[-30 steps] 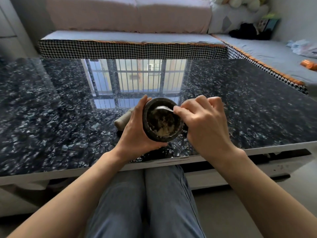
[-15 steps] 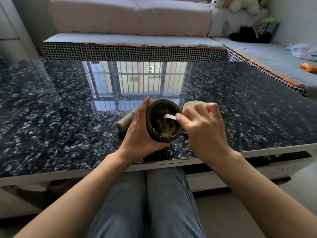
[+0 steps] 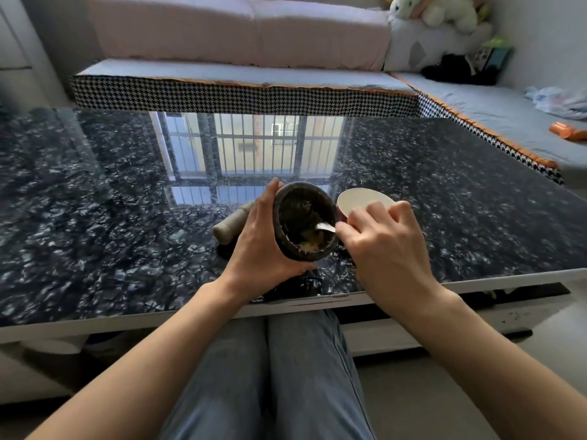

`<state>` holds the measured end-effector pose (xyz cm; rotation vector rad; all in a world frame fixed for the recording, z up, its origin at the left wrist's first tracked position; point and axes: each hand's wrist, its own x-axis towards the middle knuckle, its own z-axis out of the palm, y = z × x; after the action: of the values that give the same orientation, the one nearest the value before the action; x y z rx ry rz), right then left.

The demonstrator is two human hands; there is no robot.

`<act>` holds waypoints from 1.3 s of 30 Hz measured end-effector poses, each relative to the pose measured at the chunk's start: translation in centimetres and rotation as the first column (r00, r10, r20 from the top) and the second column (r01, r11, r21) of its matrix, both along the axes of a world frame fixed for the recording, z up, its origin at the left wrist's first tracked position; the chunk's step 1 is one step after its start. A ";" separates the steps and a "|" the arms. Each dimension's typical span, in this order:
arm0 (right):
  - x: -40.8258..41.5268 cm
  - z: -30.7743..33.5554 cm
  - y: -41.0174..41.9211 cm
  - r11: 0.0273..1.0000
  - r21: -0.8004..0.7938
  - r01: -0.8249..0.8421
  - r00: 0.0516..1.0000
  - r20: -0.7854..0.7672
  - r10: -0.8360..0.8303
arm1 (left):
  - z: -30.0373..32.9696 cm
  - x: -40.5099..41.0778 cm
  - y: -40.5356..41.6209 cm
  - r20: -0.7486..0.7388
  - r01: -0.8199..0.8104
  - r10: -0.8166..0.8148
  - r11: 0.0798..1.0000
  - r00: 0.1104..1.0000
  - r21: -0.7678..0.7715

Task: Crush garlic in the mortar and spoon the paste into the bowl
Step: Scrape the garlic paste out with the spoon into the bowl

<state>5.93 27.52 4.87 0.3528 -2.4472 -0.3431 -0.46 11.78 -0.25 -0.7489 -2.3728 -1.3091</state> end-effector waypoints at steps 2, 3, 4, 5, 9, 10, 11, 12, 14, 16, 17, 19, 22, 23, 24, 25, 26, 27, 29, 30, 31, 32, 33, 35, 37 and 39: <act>0.7 0.6 0.2 1.000 -0.005 -0.026 1.000 -0.006 0.026 | 0.0 0.0 0.2 -0.001 -0.006 0.006 1.000 1.000 -0.017; 0.7 0.9 0.3 0.999 -0.001 -0.040 0.998 -0.038 0.040 | -0.1 0.1 0.3 -0.003 -0.010 0.010 0.999 1.000 -0.032; 0.5 1.2 0.3 0.999 0.008 -0.042 0.997 -0.070 0.043 | -0.1 0.1 0.4 -0.007 -0.014 0.014 0.999 1.000 -0.049; 0.1 1.3 0.3 0.999 0.014 -0.034 0.994 -0.106 0.036 | -0.1 0.2 0.6 -0.014 -0.018 0.017 0.998 1.000 -0.062; -1.2 0.2 0.4 1.000 0.011 0.020 0.980 -0.199 -0.017 | 0.0 0.4 1.0 -0.023 -0.042 0.041 0.996 0.999 -0.073; -1.0 -0.3 0.3 0.998 0.025 0.053 0.981 -0.186 -0.048 | 0.1 0.3 1.0 -0.019 -0.052 0.051 0.996 0.999 -0.066; -0.7 -0.7 0.2 0.996 0.039 0.083 0.985 -0.155 -0.076 | 0.1 0.2 1.1 -0.014 -0.065 0.064 0.996 0.998 -0.053; -0.3 -0.9 -0.1 0.994 0.041 0.099 0.990 -0.109 -0.094 | 0.2 0.2 1.1 -0.011 -0.074 0.074 0.996 0.997 -0.043; 0.8 -0.7 -0.6 0.996 0.005 0.088 0.996 -0.021 -0.088 | 0.2 0.3 1.4 -0.022 -0.085 0.084 0.995 0.996 -0.043; 1.6 0.0 -0.7 0.998 -0.056 0.039 0.999 0.029 -0.037 | 0.0 0.4 1.6 -0.031 -0.087 0.086 0.995 0.996 -0.054; 1.7 0.4 -0.4 0.996 -0.085 0.022 0.999 0.037 -0.019 | 0.0 0.5 1.7 -0.029 -0.085 0.084 0.995 0.996 -0.053; 1.4 0.8 0.1 0.992 -0.117 0.048 0.999 0.026 -0.046 | 0.0 0.6 1.5 -0.010 -0.081 0.081 0.996 0.997 -0.033; -0.3 0.7 0.6 0.992 -0.126 0.031 0.992 -0.116 -0.045 | 0.1 0.6 1.0 0.012 -0.064 0.064 0.998 0.998 -0.011; -0.7 0.5 0.5 0.993 -0.114 -0.004 0.988 -0.157 -0.014 | 0.1 0.6 0.9 0.017 -0.053 0.053 0.999 0.998 -0.014; -1.1 0.2 0.6 0.995 -0.090 -0.029 0.984 -0.179 0.013 | 0.1 0.5 0.8 0.017 -0.042 0.043 0.999 0.999 -0.017; -1.3 -0.2 0.8 0.997 -0.059 -0.040 0.983 -0.183 0.028 | 0.1 0.4 0.7 0.016 -0.034 0.035 0.999 0.999 -0.018; -1.3 -0.4 1.0 0.999 -0.026 -0.033 0.986 -0.163 0.028 | 0.1 0.3 0.5 0.014 -0.029 0.029 0.999 0.999 -0.017; -1.0 -0.5 1.3 1.000 0.003 -0.017 0.992 -0.122 0.017 | 0.0 0.2 0.4 0.010 -0.026 0.026 1.000 1.000 -0.014; -0.2 -0.3 1.8 1.000 0.026 -0.003 1.000 -0.022 0.003 | 0.0 0.0 0.3 0.011 -0.027 0.027 1.000 1.000 -0.008; 0.2 0.0 2.0 1.000 0.021 -0.013 1.000 0.020 0.013 | 0.0 -0.1 0.2 0.011 -0.026 0.026 1.000 1.000 -0.007; 0.4 0.4 2.1 1.000 0.014 -0.027 0.999 0.038 0.027 | 0.0 -0.1 0.2 0.007 -0.024 0.024 1.000 1.000 -0.008; 0.4 0.8 2.0 0.999 0.012 -0.039 0.999 0.029 0.038 | -0.1 -0.1 0.1 0.000 -0.022 0.022 1.000 1.000 -0.010; 0.2 1.1 1.8 0.999 0.004 -0.049 0.999 -0.008 0.049 | -0.1 -0.1 0.1 -0.005 -0.022 0.022 1.000 1.000 -0.014; -0.6 1.4 1.3 0.996 -0.051 -0.076 0.990 -0.120 0.069 | -0.2 -0.1 0.0 -0.014 -0.018 0.018 1.000 1.000 -0.012; -1.5 1.2 0.7 0.992 -0.065 -0.105 0.980 -0.174 0.093 | -0.3 -0.1 -0.1 -0.017 -0.012 0.012 1.000 1.000 -0.008; -1.8 0.3 0.6 0.995 -0.016 -0.096 0.989 -0.116 0.093 | -0.4 -0.1 -0.3 -0.021 -0.002 0.001 1.000 1.000 -0.011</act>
<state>4.14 28.08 5.22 0.4265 -2.3113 -0.2886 -0.59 11.49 -0.64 -0.7602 -2.3651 -1.2821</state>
